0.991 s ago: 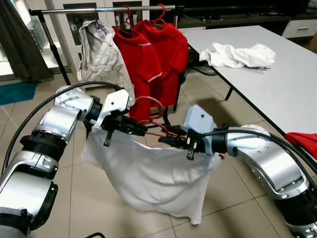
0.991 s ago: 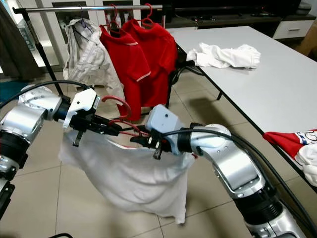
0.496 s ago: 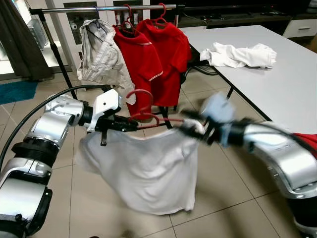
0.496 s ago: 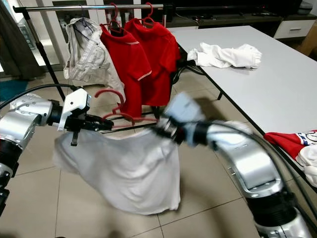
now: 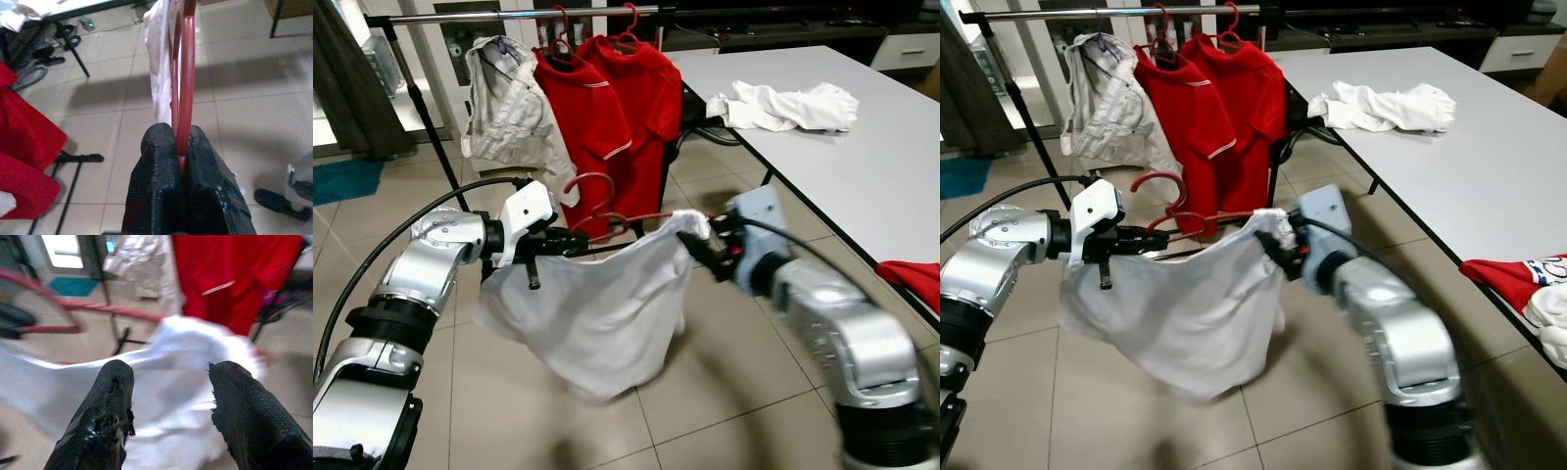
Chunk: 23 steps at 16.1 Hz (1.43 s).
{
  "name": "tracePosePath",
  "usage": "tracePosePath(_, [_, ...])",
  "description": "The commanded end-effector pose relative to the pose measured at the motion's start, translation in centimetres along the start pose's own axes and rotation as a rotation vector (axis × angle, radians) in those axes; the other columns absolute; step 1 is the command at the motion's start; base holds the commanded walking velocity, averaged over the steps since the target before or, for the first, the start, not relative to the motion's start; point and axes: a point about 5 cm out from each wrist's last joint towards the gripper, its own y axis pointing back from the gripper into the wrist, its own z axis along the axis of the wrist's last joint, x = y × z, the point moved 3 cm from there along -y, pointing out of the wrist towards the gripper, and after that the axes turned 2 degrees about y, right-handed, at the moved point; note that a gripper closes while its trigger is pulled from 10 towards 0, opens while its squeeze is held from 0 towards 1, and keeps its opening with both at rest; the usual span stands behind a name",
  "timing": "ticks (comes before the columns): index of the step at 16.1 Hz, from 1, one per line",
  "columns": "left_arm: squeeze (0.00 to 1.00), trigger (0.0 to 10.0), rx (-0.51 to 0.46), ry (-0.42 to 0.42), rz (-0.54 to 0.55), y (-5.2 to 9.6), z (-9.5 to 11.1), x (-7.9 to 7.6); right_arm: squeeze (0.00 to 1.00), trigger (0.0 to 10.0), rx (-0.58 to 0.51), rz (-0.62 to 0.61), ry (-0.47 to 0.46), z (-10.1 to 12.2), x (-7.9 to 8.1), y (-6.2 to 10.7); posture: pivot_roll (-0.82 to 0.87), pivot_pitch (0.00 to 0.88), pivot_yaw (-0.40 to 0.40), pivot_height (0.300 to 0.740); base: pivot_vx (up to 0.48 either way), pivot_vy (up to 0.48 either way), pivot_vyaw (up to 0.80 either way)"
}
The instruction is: Hang hanger
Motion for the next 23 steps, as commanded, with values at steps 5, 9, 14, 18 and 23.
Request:
tracePosePath(5, [0.0,0.0,-0.034,-0.015,0.018,0.2,0.9,-0.6,0.0,10.0,0.085,-0.16,-0.029,-1.2,-1.5,-0.4,-0.12,0.0,0.002,0.74,0.0,0.0,0.0])
tracePosePath(9, [0.0,0.0,-0.035,-0.001,-0.012,0.8,0.9,-1.2,0.0,10.0,0.083,-0.231,-0.045,-1.8,-3.5,-0.6,-0.12,0.0,0.001,0.74,0.0,0.0,0.0])
tracePosePath(14, [0.0,0.0,-0.037,0.019,-0.06,1.5,1.1,-1.9,0.0,10.0,-0.012,-0.091,-0.11,-1.1,-1.8,-1.8,-0.11,0.0,0.005,0.74,0.0,0.0,0.0])
tracePosePath(18, [0.0,0.0,-0.032,0.024,-0.061,1.7,1.2,-1.9,0.0,0.0,-0.001,-0.101,-0.092,-1.7,-2.4,-1.7,-0.11,0.0,0.007,0.74,0.0,0.0,0.0])
tracePosePath(23, [0.0,0.0,-0.033,0.023,-0.069,1.8,1.4,-2.0,0.0,0.0,0.017,-0.119,-0.088,-2.6,-2.9,-1.8,-0.11,0.0,0.01,0.74,0.0,0.0,0.0])
